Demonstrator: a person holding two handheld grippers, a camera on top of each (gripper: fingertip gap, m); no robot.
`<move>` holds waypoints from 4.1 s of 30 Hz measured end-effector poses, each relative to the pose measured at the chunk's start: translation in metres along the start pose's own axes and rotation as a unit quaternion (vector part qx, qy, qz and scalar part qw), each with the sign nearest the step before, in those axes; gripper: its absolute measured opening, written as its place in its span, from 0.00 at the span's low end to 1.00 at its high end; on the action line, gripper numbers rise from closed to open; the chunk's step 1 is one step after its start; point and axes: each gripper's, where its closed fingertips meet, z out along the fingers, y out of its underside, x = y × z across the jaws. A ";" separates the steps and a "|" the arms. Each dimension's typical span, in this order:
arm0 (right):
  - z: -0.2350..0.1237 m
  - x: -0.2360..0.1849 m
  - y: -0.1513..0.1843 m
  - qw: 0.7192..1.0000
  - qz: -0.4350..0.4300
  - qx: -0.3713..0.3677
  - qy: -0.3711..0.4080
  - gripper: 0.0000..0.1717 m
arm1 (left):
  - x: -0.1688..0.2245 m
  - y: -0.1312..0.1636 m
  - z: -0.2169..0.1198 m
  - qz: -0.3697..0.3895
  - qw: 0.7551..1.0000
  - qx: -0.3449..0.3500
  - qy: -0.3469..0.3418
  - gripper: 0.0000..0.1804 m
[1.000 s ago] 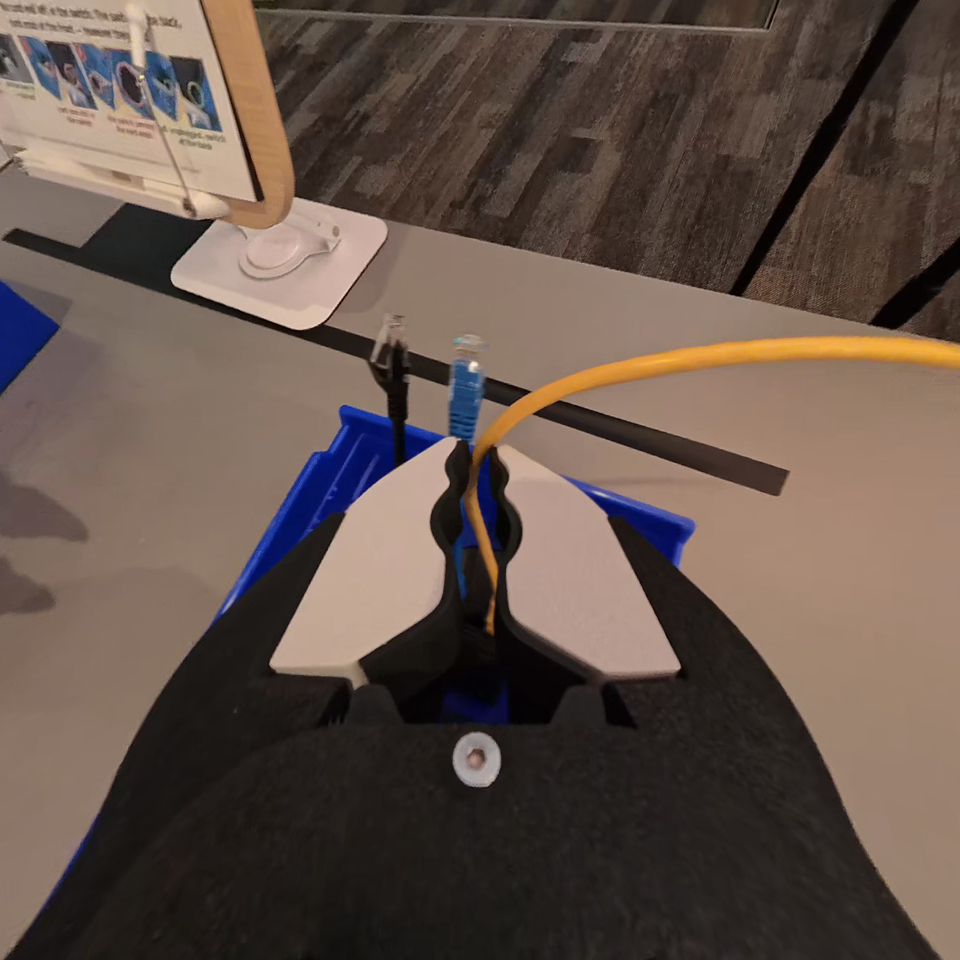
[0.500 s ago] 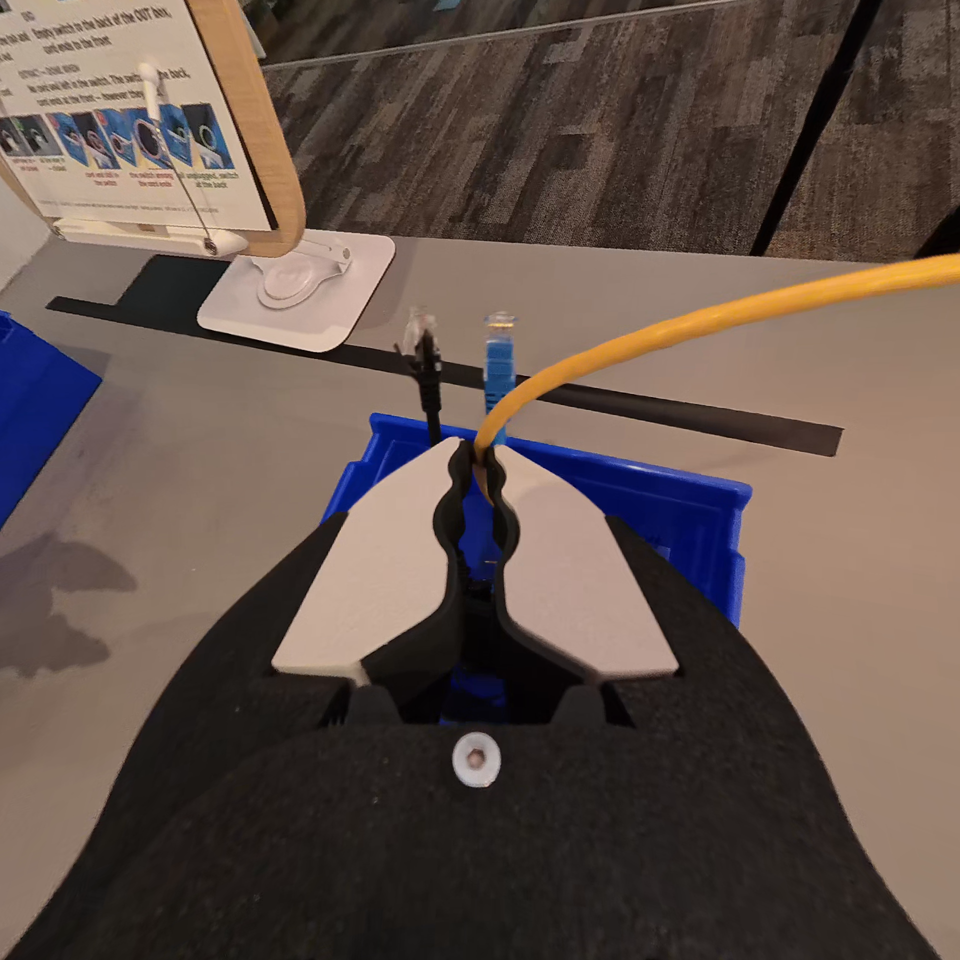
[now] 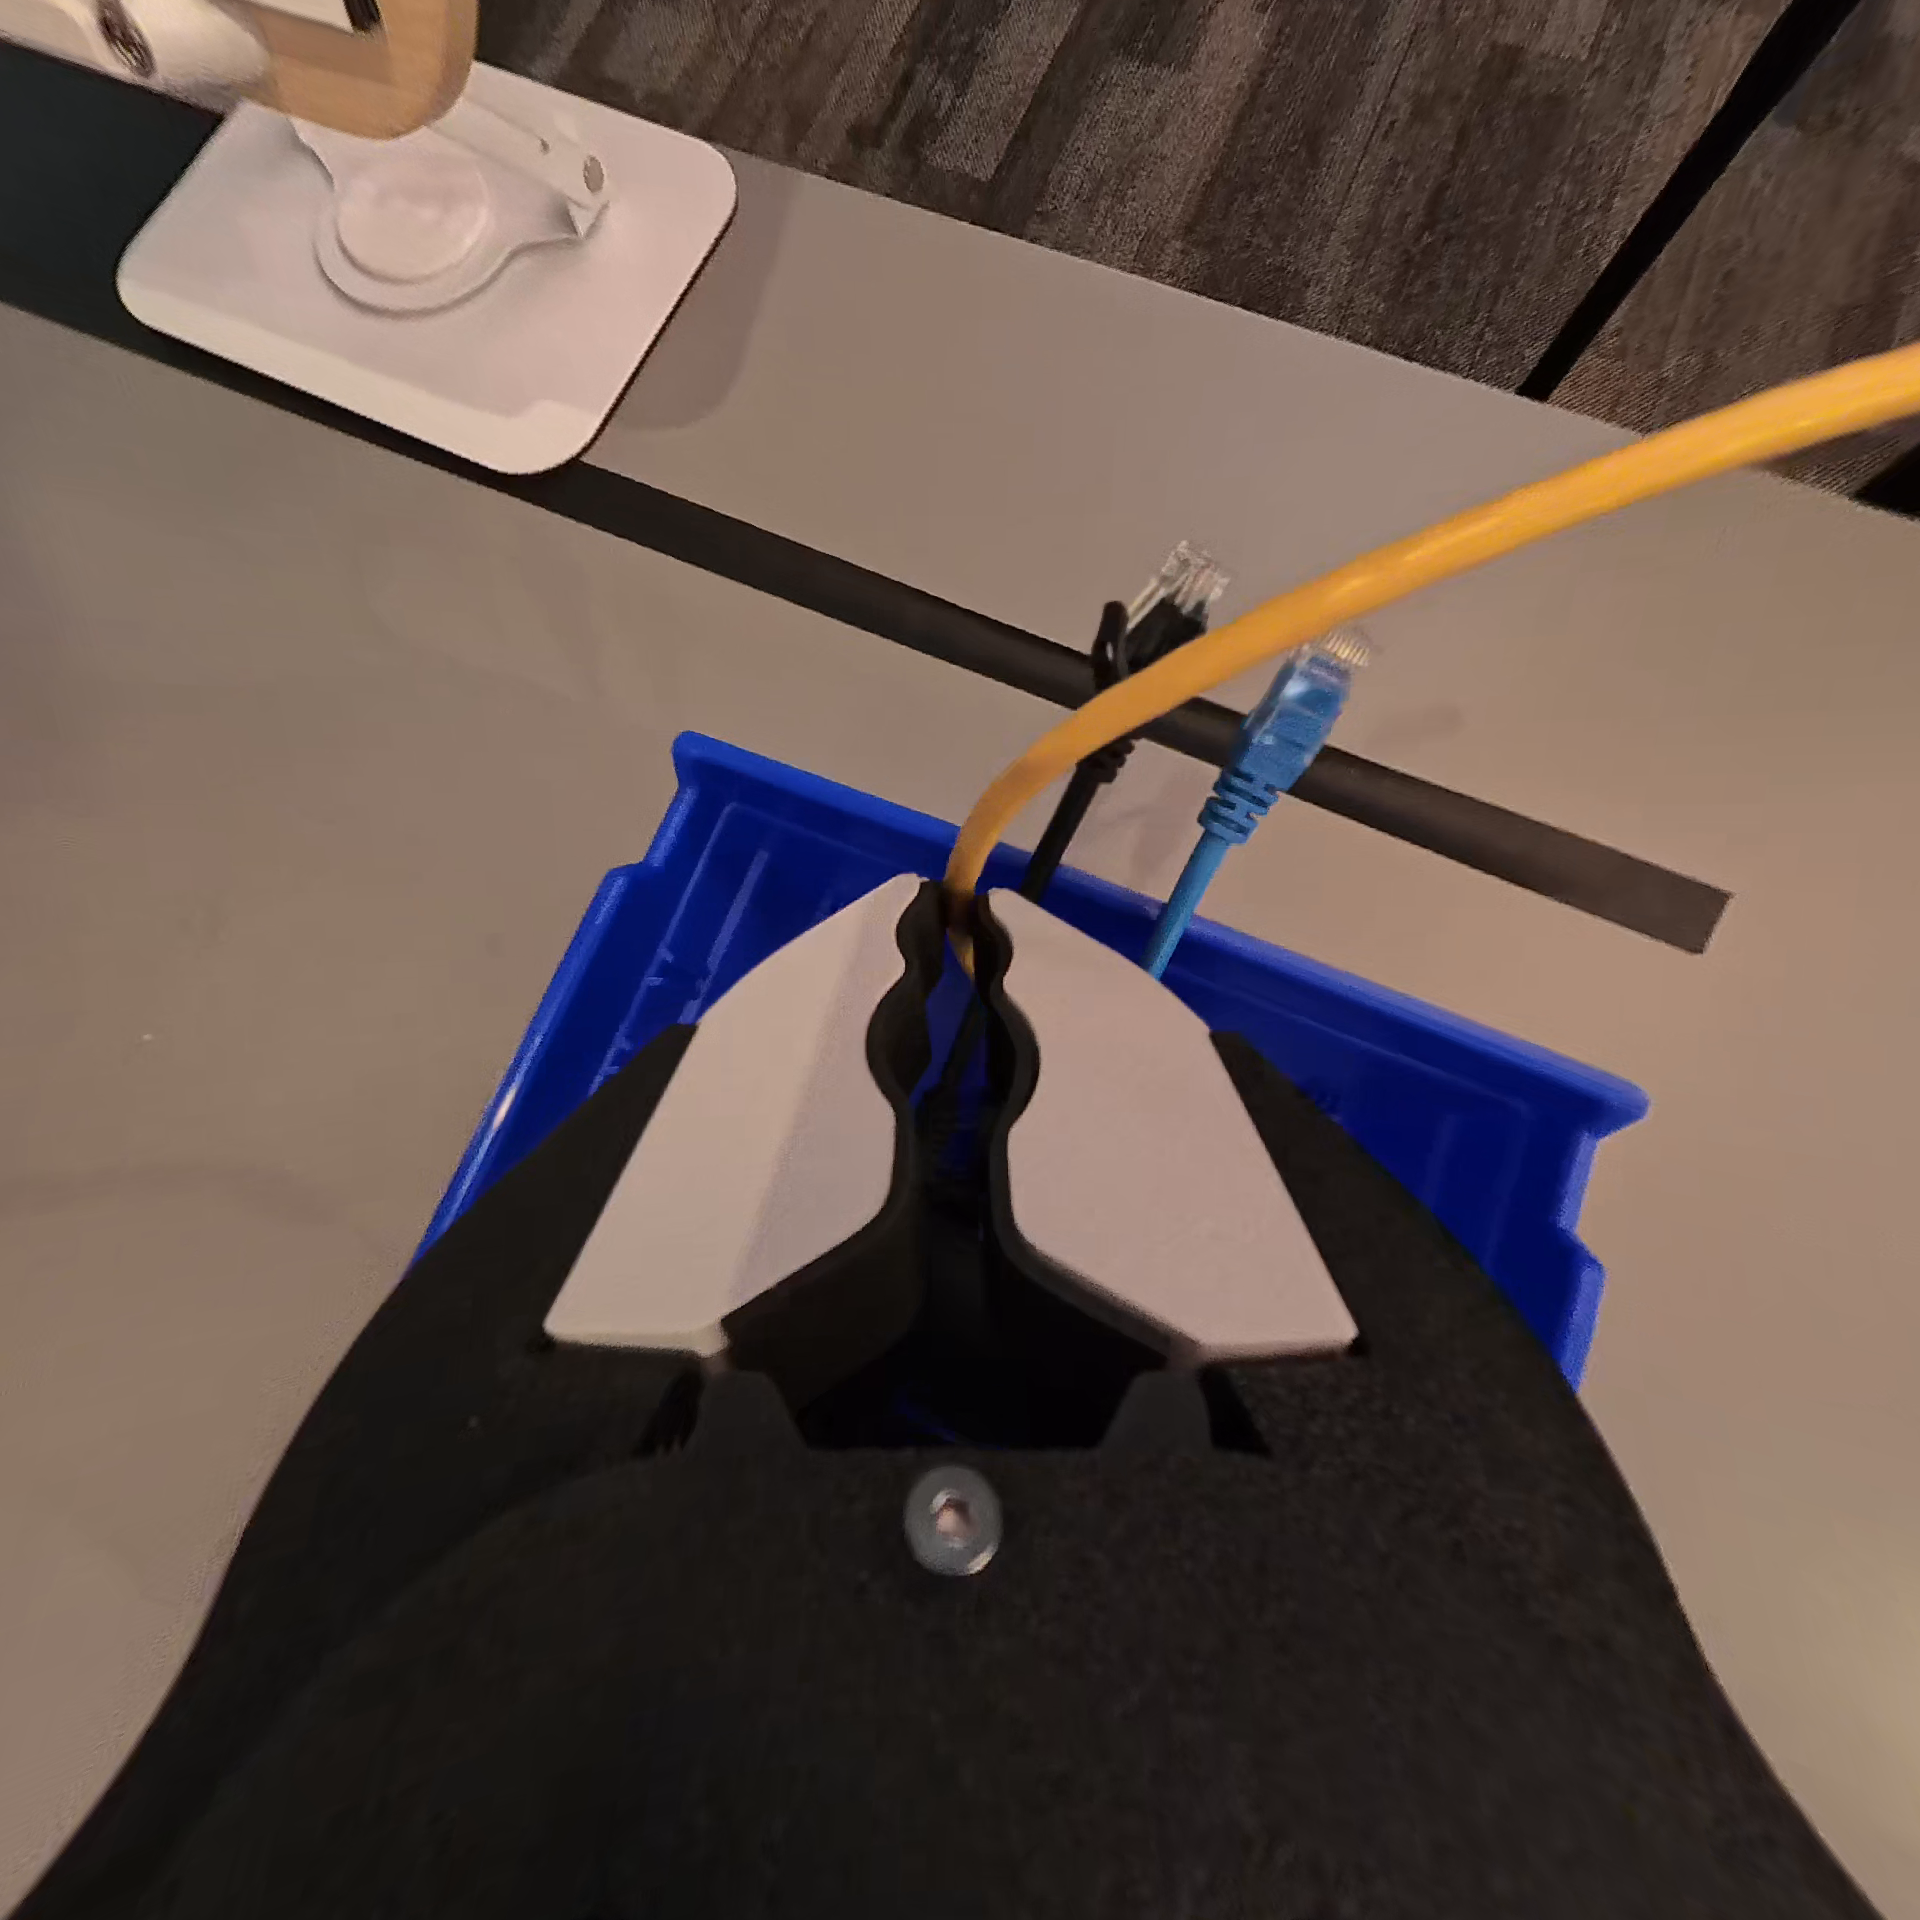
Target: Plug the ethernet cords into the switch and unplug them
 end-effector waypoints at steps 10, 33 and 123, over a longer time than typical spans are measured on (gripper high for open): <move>0.014 0.033 0.006 0.985 -0.097 -0.070 0.120 0.08 | 0.000 0.002 0.003 0.002 1.000 -0.006 0.000 0.28; -0.103 0.022 -0.042 0.991 -0.076 0.062 0.095 0.16 | -0.025 -0.009 -0.016 -0.007 0.999 0.016 -0.032 0.28; -0.085 0.080 0.163 0.971 0.058 -0.182 0.142 0.20 | -0.173 0.232 -0.401 -0.338 0.751 -0.188 -0.535 0.25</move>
